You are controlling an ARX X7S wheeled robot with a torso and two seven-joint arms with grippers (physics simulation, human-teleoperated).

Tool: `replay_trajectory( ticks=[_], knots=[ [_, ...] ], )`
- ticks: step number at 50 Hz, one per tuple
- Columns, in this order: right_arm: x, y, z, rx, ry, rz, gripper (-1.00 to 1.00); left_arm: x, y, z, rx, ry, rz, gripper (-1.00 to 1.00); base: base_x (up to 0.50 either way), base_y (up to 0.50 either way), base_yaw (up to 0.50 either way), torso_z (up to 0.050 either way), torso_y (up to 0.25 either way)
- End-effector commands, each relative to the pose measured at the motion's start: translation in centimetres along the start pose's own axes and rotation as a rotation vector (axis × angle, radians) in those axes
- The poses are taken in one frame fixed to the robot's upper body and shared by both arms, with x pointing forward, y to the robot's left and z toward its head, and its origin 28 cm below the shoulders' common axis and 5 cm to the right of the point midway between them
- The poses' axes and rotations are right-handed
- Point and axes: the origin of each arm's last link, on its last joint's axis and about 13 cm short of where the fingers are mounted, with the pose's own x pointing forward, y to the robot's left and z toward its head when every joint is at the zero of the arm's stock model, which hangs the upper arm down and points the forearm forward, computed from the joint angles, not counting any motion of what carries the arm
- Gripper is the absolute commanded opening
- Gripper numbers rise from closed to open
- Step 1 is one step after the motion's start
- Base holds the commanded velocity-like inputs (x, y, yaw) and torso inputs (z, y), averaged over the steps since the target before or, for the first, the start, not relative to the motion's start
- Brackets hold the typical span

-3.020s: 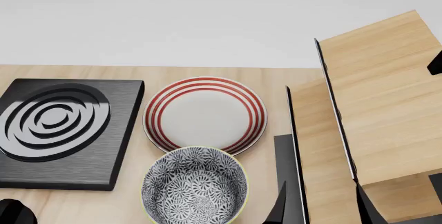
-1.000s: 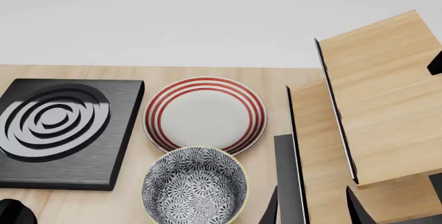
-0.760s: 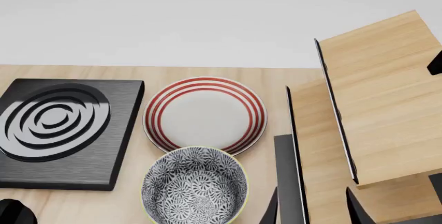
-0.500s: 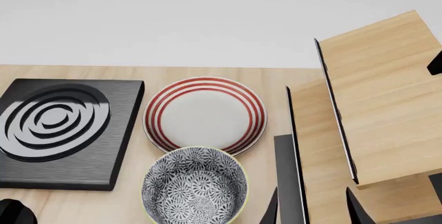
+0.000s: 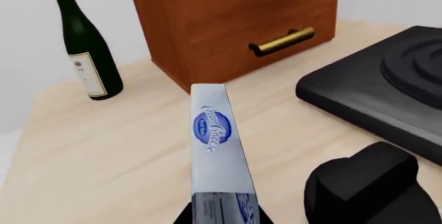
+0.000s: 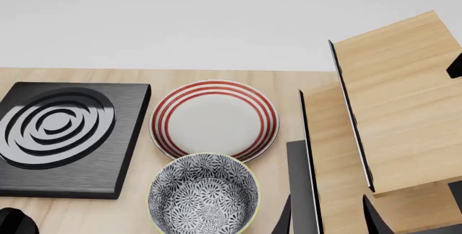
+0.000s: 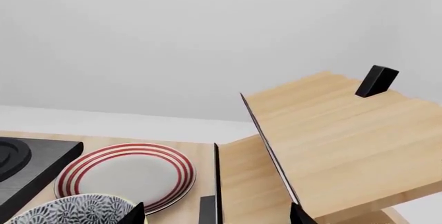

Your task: Pick up the cream cheese and put it in the bowl.

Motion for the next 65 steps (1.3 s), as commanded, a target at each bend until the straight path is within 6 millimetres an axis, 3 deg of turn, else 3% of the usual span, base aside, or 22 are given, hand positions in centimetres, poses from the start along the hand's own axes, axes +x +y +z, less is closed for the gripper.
replay_trajectory(
  ticks=[1,15,25,27,39,65],
  knots=[
    [-0.1,0.0,-0.1,0.005,0.000,0.000,1.00,-0.6,0.6,1.4,-0.034,-0.030,-0.015,-1.00,0.00,0.00,0.00,0.000,0.000],
    [-0.1,0.0,-0.1,0.004,-0.001,-0.002,1.00,-1.8,1.8,3.1,-0.064,-0.081,-0.055,-1.00,0.00,0.00,0.00,0.000,0.001],
    [-0.1,0.0,-0.1,0.003,-0.002,-0.003,1.00,-3.0,2.6,3.9,-0.098,0.006,-0.161,-1.00,0.00,0.00,0.00,0.000,0.000],
    [-0.2,-0.1,0.0,0.004,-0.004,-0.005,1.00,-3.4,2.8,4.0,-0.071,-0.067,-0.157,-1.00,0.00,0.00,0.00,0.000,0.000],
    [-0.1,-0.1,0.1,-0.001,-0.006,-0.004,1.00,-4.9,4.4,5.3,-0.075,-0.119,-0.233,-1.00,0.00,0.00,0.00,0.000,0.001],
    [-0.1,0.0,0.0,-0.001,-0.005,-0.002,1.00,-6.5,4.7,6.3,-0.084,-0.060,-0.501,-1.00,0.00,0.00,0.00,0.000,0.000]
  ],
)
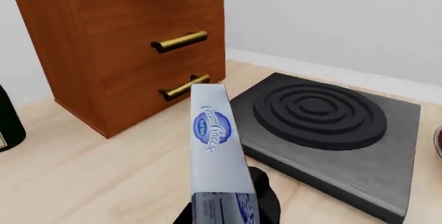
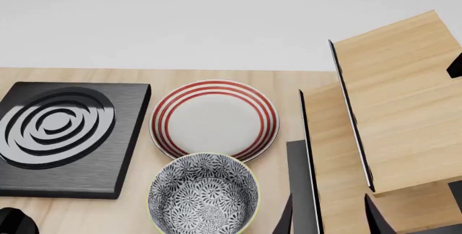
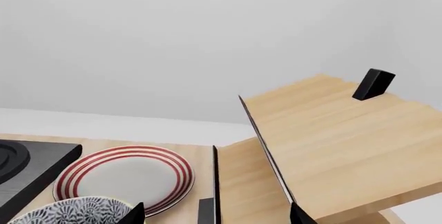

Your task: Pick up the cream cheese and put it in the bowl.

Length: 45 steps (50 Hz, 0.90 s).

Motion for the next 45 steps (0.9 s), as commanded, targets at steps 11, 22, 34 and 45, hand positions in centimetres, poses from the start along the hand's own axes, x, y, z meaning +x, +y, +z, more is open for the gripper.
replay_trajectory(
  ticks=[11,22,34,45],
  knots=[
    [-0.1,0.1,-0.1,0.001,0.003,0.001,1.00,-0.8,-0.3,0.7,-0.009,-0.006,-0.163,-1.00,0.00,0.00,0.00,0.000,0.000],
    [0.0,0.1,-0.1,0.020,0.009,0.003,1.00,-1.1,-0.5,0.7,-0.005,-0.001,-0.239,-1.00,0.00,0.00,0.00,0.000,0.001],
    [-0.1,0.1,0.2,0.015,0.005,0.005,1.00,-1.7,-0.8,0.7,0.031,-0.013,-0.330,-1.00,0.00,0.00,0.00,0.000,0.000],
    [0.0,0.0,0.2,0.011,0.005,0.006,1.00,-2.0,-1.3,0.6,0.056,0.004,-0.424,-1.00,0.00,0.00,0.00,0.000,0.001]
  ],
)
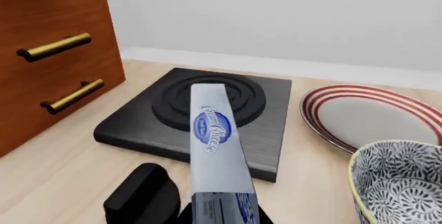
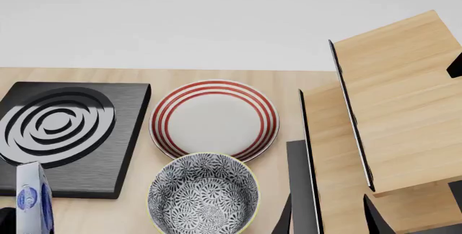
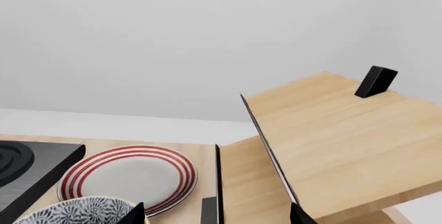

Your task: Pick up the cream cheese and put it in the bowl.

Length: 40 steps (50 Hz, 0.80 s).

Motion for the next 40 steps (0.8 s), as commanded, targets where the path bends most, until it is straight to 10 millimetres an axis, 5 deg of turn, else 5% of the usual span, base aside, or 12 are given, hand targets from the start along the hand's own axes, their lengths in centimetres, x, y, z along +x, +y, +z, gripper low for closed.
replay_trajectory(
  ticks=[1,40],
  knots=[
    [0.01,0.03,0.13,-0.001,-0.001,0.004,1.00,-0.08,-0.52,0.16,0.014,-0.009,-0.083,-1.00,0.00,0.00,0.00,0.000,0.000],
    [-0.01,0.06,-0.10,0.001,0.001,-0.001,1.00,0.32,-1.45,0.55,0.035,0.028,-0.216,-1.00,0.00,0.00,0.00,0.000,0.001]
  ],
)
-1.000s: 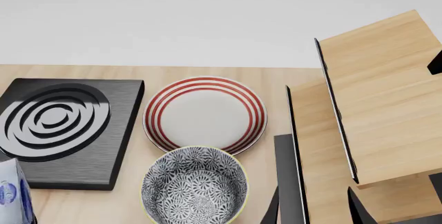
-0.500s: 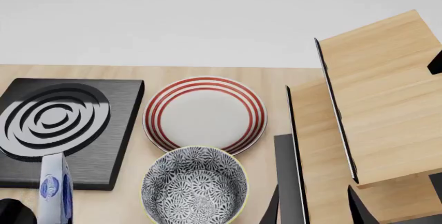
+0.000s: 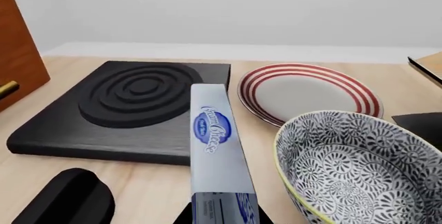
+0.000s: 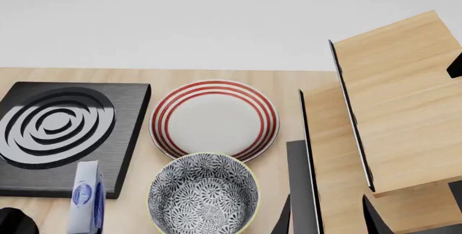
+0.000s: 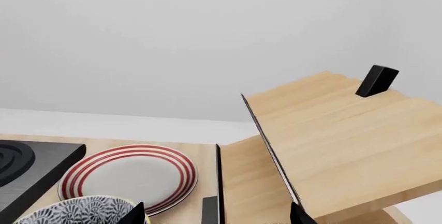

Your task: Pick up the cream cheese and put it in the bowl.

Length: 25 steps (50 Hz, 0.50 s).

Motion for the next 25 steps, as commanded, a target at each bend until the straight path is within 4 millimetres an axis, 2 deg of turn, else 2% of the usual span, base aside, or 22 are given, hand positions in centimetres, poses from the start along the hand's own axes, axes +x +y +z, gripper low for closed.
replay_trajectory(
  ticks=[1,25],
  knots=[
    [0.0,0.0,-0.1,0.002,0.001,-0.002,1.00,0.1,-0.1,0.6,0.003,-0.023,-0.011,-1.00,0.00,0.00,0.00,0.000,0.000],
    [0.1,-0.1,0.1,-0.007,-0.002,0.002,1.00,0.2,-0.3,1.7,0.002,-0.048,-0.020,-1.00,0.00,0.00,0.00,0.000,0.000]
  ],
)
